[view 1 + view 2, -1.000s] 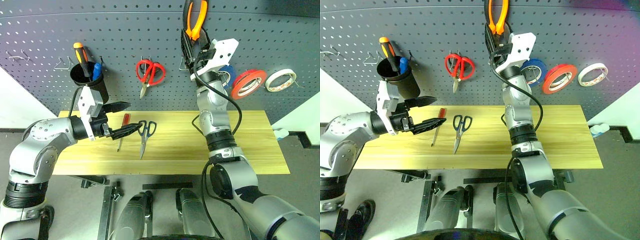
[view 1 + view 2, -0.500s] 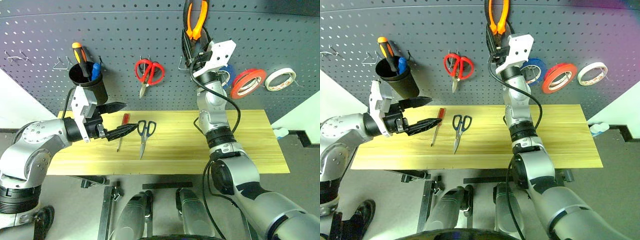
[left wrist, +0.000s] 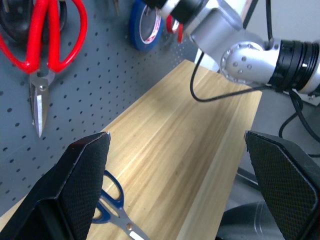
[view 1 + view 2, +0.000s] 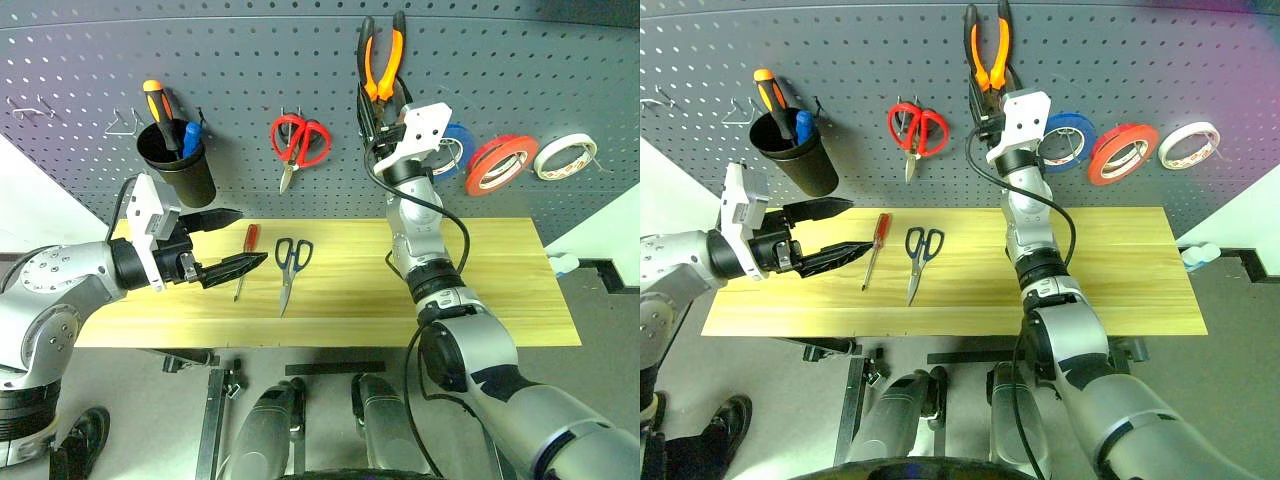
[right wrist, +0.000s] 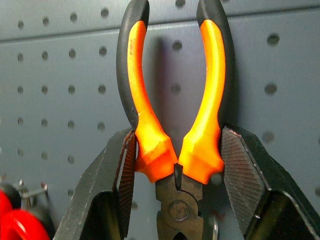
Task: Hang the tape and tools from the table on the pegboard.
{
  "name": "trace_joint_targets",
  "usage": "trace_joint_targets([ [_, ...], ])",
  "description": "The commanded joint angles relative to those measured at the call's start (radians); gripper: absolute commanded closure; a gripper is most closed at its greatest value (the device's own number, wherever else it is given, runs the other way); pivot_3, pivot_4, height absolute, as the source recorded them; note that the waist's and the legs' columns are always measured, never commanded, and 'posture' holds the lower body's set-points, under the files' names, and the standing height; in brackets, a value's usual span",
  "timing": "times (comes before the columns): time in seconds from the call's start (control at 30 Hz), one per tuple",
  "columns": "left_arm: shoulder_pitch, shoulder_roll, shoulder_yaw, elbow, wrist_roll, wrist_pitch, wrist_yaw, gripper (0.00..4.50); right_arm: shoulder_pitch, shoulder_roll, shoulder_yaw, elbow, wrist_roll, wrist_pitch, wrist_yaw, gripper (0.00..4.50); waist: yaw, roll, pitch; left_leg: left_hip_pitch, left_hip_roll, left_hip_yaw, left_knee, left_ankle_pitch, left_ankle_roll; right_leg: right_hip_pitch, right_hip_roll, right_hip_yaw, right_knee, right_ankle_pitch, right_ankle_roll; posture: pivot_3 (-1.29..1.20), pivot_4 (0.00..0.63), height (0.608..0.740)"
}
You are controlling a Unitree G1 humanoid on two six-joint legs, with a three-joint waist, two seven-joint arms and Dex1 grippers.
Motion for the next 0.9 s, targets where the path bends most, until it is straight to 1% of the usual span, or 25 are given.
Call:
trace_joint_targets([
  [0.03,-0.002,0.013,0.044,-0.026,-0.010,-0.012,0.012,0.00,-0.003,-0.005,-0.003,0.000,0.006,-0.006,-0.001,2.37,-0.001,0.000,0.003,0.000,0.000,0.000,0.000,0.000,0.001,0.000,0.000,0.000,0.000,0.000,0.000,0.04,0.298,0.718],
  [0.23,-0.027,0.003,0.058,-0.036,-0.018,-0.027,0.049,0.00,0.005,-0.007,-0.001,0.023,0.000,-0.006,0.009,2.37,-0.001,-0.001,0.011,0.000,0.000,0.000,0.000,0.000,0.001,0.000,0.000,0.000,0.000,0.000,-0.001,0.05,0.298,0.718],
  [0.53,-0.018,-0.018,0.122,-0.075,-0.110,0.009,0.130,0.00,0.013,-0.028,-0.001,0.077,-0.021,-0.017,-0.008,2.37,0.005,-0.002,0.016,0.001,0.000,-0.001,0.000,0.000,0.001,0.002,0.000,0.000,0.000,0.001,-0.001,0.07,0.301,0.718],
  [0.73,0.000,-0.015,0.135,-0.091,-0.126,0.006,0.154,0.00,0.016,-0.034,0.002,0.087,-0.026,-0.017,-0.009,2.37,0.012,-0.002,0.018,0.008,0.000,-0.002,-0.001,-0.001,0.001,0.010,0.001,-0.001,-0.003,0.000,-0.001,0.08,0.301,0.718],
  [0.8,0.003,-0.014,0.137,-0.093,-0.128,0.006,0.156,0.00,0.015,-0.039,-0.006,0.092,-0.020,-0.015,-0.010,2.37,0.016,-0.002,0.020,0.014,0.001,-0.002,-0.003,-0.001,0.001,0.013,0.000,-0.001,-0.004,0.000,-0.001,0.08,0.300,0.718],
  [0.87,0.009,-0.012,0.137,-0.092,-0.126,0.003,0.154,0.00,0.014,-0.045,-0.009,0.098,-0.019,-0.016,-0.010,1.65,0.021,-0.002,0.020,0.017,0.001,-0.002,-0.004,-0.001,0.001,0.014,0.000,-0.001,-0.005,0.000,-0.001,0.08,0.302,0.718],
  [0.9,0.011,-0.011,0.139,-0.092,-0.130,0.005,0.154,0.00,0.014,-0.048,-0.011,0.101,-0.016,-0.017,-0.005,1.54,0.021,-0.002,0.020,0.017,0.001,-0.002,-0.005,-0.001,0.001,0.014,0.000,-0.001,-0.005,0.000,-0.001,0.08,0.302,0.718],
])
